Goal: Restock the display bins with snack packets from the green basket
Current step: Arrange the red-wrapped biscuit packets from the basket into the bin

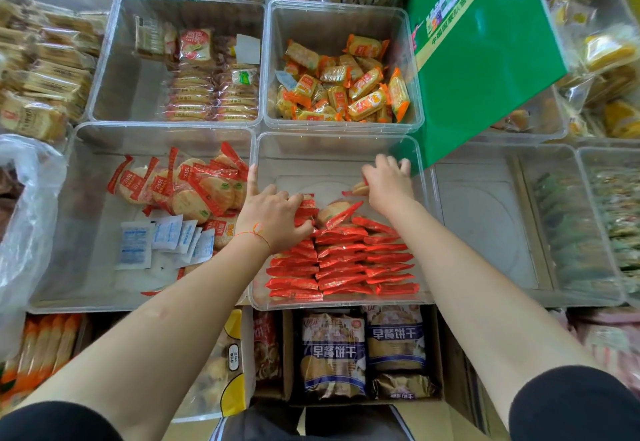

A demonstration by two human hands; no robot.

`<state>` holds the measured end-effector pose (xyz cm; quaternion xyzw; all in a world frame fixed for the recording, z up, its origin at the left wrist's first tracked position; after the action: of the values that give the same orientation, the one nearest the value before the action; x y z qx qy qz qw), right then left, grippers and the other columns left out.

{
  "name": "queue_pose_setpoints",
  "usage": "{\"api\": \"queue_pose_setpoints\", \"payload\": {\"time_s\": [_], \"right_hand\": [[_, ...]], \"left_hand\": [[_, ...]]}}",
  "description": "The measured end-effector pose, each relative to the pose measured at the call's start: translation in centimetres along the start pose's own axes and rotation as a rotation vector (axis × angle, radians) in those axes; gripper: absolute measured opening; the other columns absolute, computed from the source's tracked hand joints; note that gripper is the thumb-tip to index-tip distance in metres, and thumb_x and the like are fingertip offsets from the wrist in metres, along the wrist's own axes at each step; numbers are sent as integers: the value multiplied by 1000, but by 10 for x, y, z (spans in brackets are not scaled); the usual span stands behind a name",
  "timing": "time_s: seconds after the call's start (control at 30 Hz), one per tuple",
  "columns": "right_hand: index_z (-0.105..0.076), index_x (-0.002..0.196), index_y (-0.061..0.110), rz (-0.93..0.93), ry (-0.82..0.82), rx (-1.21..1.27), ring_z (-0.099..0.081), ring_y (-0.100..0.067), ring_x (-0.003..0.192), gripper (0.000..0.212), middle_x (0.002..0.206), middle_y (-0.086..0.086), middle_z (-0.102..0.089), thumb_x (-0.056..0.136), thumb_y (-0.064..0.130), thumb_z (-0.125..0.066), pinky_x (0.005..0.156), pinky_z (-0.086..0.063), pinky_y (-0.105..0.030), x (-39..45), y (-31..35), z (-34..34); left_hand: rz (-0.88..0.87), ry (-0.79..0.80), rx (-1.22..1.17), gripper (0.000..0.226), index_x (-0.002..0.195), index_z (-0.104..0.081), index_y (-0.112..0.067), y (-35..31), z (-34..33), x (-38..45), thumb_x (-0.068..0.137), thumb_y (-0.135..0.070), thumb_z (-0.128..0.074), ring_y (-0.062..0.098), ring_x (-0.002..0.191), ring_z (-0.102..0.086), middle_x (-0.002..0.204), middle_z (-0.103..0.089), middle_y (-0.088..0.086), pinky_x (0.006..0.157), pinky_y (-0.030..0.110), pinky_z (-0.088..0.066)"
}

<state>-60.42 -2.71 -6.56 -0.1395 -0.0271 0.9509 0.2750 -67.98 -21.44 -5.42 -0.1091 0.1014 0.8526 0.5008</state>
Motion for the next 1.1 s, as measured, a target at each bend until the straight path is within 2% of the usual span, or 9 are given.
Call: {"api": "queue_pose_setpoints", "payload": {"time_s": [0.07,0.33,0.4,0.5,0.6,0.77,0.87,0.93,1.1], "right_hand": [[-60,118,12,73,11,-52,-49,-28,117,27,120,-9,-54,91,7,-61,101,-37,-42,-12,4,4],[-62,120,12,70,571,-79,-55,-29,111,29,117,-9,-60,93,13,-52,99,-43,-42,-49,12,-20],[-62,115,8,20,556,76,-56,-29,103,27,113,-12,-57,91,17,-53,94,-48,-41,-42,11,-9],[-48,139,11,36,353,267,-48,-33,125,53,138,-13,-48,89,24,-58,100,-47,-43,-23,23,7],[-37,150,26,117,486,367,-47,-30,130,73,148,-8,-43,83,17,-64,98,-47,-38,-20,52,-11],[-51,142,25,146,585,328,-53,-25,125,61,140,-4,-55,85,10,-62,100,-47,-33,-22,68,-24],[-66,125,30,127,570,284,-58,-24,117,41,127,-1,-65,85,30,-56,101,-47,-39,-26,67,-21],[-66,118,37,116,596,232,-56,-26,119,48,124,2,-65,76,46,-46,105,-41,-50,-33,66,-24],[-60,123,42,64,625,208,-48,-28,128,59,131,3,-61,70,49,-36,106,-35,-58,-36,62,-35]], "left_hand": [[2,1,2,70,118,-61,-28,0,1,-1,85,-69,-16,21,102,-61,95,-70,-6,114,65,12],[4,1,7,77,120,-61,-29,1,1,-2,83,-71,-8,21,103,-62,94,-70,-6,114,65,12],[3,2,11,76,119,-61,-28,1,1,-1,83,-70,-9,21,103,-61,94,-70,-5,114,65,12],[5,3,16,77,115,-62,-26,1,0,-1,82,-69,-8,22,102,-61,94,-70,-4,114,66,11],[13,1,21,74,113,-63,-25,1,0,-1,82,-68,-11,23,101,-61,94,-71,-3,114,65,8],[15,8,13,67,117,-63,-25,2,-2,1,83,-64,-19,23,102,-60,96,-71,-2,114,65,12],[14,12,17,65,118,-63,-25,1,-3,1,84,-63,-23,23,102,-61,96,-71,-2,114,65,12],[12,8,19,65,118,-63,-25,1,-2,2,84,-63,-23,23,103,-60,97,-71,-2,114,65,13],[10,12,7,68,124,-59,-25,2,-2,1,83,-64,-20,23,106,-60,101,-71,-2,113,64,14]]}}
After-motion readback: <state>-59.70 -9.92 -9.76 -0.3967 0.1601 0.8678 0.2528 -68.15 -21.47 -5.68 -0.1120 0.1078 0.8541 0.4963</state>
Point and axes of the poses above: each hand's wrist, its own x-axis towards the middle knuckle, its own z-axis out of the back of the hand, y = z × x, the point moved 8 cm from there along x, towards the middle knuckle
